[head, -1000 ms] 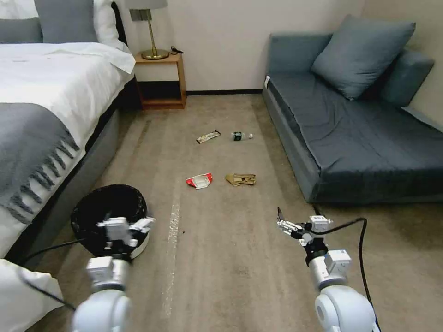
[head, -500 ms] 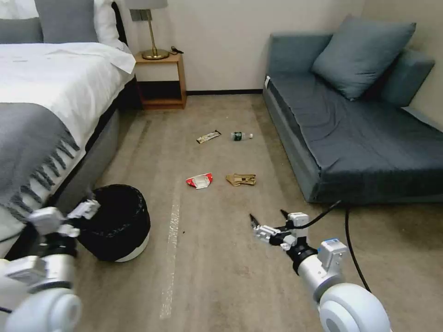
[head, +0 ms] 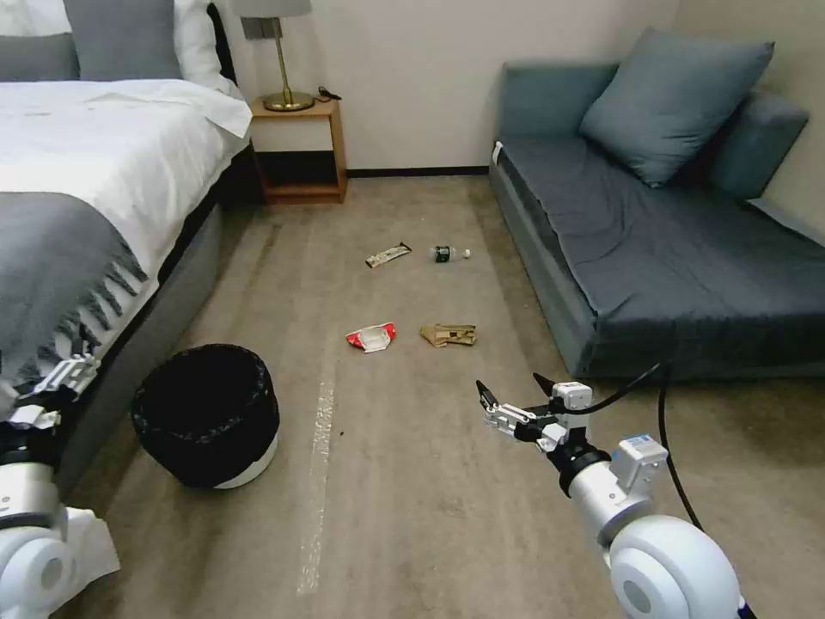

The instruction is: Pick up the trash bin, then pick up the garbage on the floor and place it into the trash bin.

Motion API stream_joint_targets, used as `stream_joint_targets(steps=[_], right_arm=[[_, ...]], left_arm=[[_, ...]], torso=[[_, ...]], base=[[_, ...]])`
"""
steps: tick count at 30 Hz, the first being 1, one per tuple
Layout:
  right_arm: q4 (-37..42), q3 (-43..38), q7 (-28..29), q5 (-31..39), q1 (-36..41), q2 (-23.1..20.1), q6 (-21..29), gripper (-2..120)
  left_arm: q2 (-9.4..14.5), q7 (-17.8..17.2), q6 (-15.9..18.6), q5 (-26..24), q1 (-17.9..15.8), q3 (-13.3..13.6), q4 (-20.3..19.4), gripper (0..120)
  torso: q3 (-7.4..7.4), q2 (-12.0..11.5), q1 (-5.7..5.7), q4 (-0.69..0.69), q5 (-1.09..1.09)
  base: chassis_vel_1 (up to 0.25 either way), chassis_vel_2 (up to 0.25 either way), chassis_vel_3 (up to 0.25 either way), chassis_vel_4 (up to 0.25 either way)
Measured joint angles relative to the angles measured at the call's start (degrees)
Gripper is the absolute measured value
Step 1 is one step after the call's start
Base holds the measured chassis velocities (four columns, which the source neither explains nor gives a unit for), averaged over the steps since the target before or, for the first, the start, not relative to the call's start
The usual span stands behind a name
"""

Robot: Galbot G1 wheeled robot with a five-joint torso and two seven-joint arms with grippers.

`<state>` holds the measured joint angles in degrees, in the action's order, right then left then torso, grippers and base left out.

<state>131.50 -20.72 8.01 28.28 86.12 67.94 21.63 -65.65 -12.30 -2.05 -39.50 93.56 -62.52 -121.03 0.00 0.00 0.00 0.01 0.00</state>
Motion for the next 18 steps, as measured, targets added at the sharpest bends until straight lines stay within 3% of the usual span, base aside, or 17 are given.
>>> stream_joint_targets(steps=[6,9,12,14,18], right_arm=[[-1.1,0.1,0.0,-0.2,-0.6,0.1,-1.1,100],[-1.9,0.1,-0.3,-0.9,-0.5,0.5,-2.5,100],[-2.3,0.1,-0.4,-1.6,-0.3,0.9,-3.2,100],[-2.8,0.1,-0.4,-3.0,0.2,1.5,-4.6,100],[-3.0,0.0,-0.5,-3.9,0.9,2.0,-5.7,100]], left_arm=[[3.5,-4.2,4.0,-4.3,-0.7,-1.6,1.8,95],[7.4,-6.2,8.5,-9.6,-1.8,-3.0,4.2,94],[9.2,-7.5,11.0,-12.5,-2.5,-3.0,5.5,96],[11.5,-9.9,15.9,-17.7,-5.0,-1.9,7.7,97],[12.3,-11.7,19.9,-21.5,-7.5,0.2,9.8,97]], torso=[[0.0,0.0,0.0,0.0,0.0],[0.0,0.0,0.0,0.0,0.01],[0.0,0.0,0.0,0.0,-0.01],[0.0,0.0,0.0,-0.01,0.0],[0.0,0.0,0.0,-0.02,0.0]], base=[[0.0,0.0,0.0,0.0],[0.0,0.0,0.0,0.0],[0.0,0.0,0.0,0.0],[0.0,0.0,0.0,0.0],[0.0,0.0,0.0,0.0]])
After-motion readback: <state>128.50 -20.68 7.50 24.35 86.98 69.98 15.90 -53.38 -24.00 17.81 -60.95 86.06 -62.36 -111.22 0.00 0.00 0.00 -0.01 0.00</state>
